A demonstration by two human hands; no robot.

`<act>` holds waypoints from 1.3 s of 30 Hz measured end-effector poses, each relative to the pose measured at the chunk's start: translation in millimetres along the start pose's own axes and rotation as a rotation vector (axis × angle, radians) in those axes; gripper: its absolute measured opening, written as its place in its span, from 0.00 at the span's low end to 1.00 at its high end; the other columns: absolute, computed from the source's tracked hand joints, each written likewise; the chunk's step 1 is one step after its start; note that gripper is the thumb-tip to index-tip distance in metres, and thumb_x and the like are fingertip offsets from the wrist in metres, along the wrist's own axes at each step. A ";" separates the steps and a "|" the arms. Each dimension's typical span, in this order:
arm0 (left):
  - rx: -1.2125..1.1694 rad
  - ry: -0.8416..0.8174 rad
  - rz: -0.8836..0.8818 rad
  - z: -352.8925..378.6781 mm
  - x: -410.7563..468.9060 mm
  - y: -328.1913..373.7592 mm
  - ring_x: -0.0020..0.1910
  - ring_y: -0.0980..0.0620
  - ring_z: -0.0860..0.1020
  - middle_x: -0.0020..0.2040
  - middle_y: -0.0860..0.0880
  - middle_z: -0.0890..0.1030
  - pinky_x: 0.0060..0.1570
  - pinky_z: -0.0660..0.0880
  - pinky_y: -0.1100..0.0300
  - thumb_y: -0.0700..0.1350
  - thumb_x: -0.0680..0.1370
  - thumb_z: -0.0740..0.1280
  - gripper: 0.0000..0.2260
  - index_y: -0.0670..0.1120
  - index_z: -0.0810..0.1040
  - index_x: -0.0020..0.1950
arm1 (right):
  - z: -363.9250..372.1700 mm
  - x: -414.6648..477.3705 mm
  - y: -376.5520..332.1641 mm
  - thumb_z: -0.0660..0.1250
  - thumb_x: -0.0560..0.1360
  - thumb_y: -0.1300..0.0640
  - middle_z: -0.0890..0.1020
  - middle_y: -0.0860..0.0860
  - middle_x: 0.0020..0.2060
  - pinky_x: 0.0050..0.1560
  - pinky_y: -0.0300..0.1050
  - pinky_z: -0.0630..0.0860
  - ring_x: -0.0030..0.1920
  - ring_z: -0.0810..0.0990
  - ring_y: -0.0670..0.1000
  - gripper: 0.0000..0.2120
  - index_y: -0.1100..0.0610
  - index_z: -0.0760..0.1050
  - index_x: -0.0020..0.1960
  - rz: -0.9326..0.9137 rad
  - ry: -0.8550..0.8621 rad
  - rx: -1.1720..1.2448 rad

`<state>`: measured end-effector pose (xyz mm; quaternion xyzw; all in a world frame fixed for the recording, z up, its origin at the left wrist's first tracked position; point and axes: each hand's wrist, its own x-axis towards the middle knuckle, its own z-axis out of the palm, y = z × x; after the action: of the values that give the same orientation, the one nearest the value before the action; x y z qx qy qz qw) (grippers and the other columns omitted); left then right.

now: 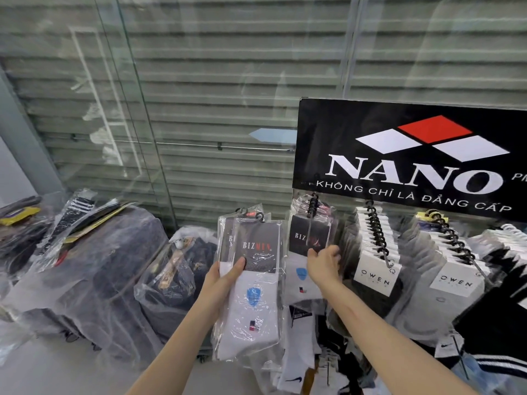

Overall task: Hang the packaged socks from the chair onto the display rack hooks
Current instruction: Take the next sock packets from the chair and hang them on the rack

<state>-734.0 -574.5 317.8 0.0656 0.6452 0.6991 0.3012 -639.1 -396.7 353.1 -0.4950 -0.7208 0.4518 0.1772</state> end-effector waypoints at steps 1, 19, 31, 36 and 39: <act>-0.008 -0.003 -0.001 1.9 0.4 -0.5 0.49 0.43 0.84 0.53 0.42 0.84 0.52 0.79 0.46 0.53 0.70 0.74 0.30 0.41 0.69 0.66 | 1.9 -2.2 -2.4 0.57 0.79 0.51 0.62 0.63 0.67 0.62 0.54 0.63 0.66 0.64 0.63 0.26 0.66 0.54 0.67 0.060 -0.009 -0.012; -0.025 0.035 0.033 3.0 0.5 -3.9 0.51 0.40 0.82 0.55 0.38 0.82 0.56 0.77 0.43 0.51 0.75 0.69 0.18 0.41 0.73 0.60 | 5.9 -33.8 12.5 0.70 0.72 0.62 0.82 0.53 0.50 0.58 0.52 0.76 0.54 0.80 0.55 0.09 0.54 0.74 0.50 -0.176 -0.332 0.473; 0.038 0.119 0.112 -8.1 16.4 -3.1 0.65 0.39 0.74 0.70 0.38 0.71 0.64 0.71 0.41 0.55 0.75 0.68 0.35 0.41 0.58 0.75 | 4.1 -40.9 50.5 0.61 0.78 0.54 0.57 0.49 0.75 0.62 0.37 0.55 0.61 0.60 0.40 0.32 0.54 0.48 0.76 -0.140 -0.082 0.456; 0.035 0.127 0.130 -8.1 19.3 -2.2 0.66 0.41 0.73 0.70 0.41 0.71 0.66 0.69 0.41 0.56 0.74 0.69 0.35 0.43 0.59 0.75 | -3.3 -30.8 42.5 0.62 0.78 0.59 0.70 0.56 0.65 0.55 0.38 0.67 0.61 0.71 0.50 0.22 0.62 0.61 0.68 -0.247 0.011 0.372; 0.056 0.141 0.126 -13.0 21.8 -2.1 0.69 0.41 0.70 0.72 0.41 0.69 0.68 0.66 0.41 0.57 0.74 0.69 0.35 0.43 0.60 0.75 | -10.7 -23.4 39.1 0.62 0.77 0.61 0.77 0.53 0.48 0.45 0.41 0.71 0.54 0.74 0.59 0.07 0.60 0.66 0.54 -0.291 -0.025 0.242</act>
<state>-757.2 -574.7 307.4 0.0652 0.6787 0.7011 0.2086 -599.5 -408.1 330.9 -0.3549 -0.7272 0.5110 0.2899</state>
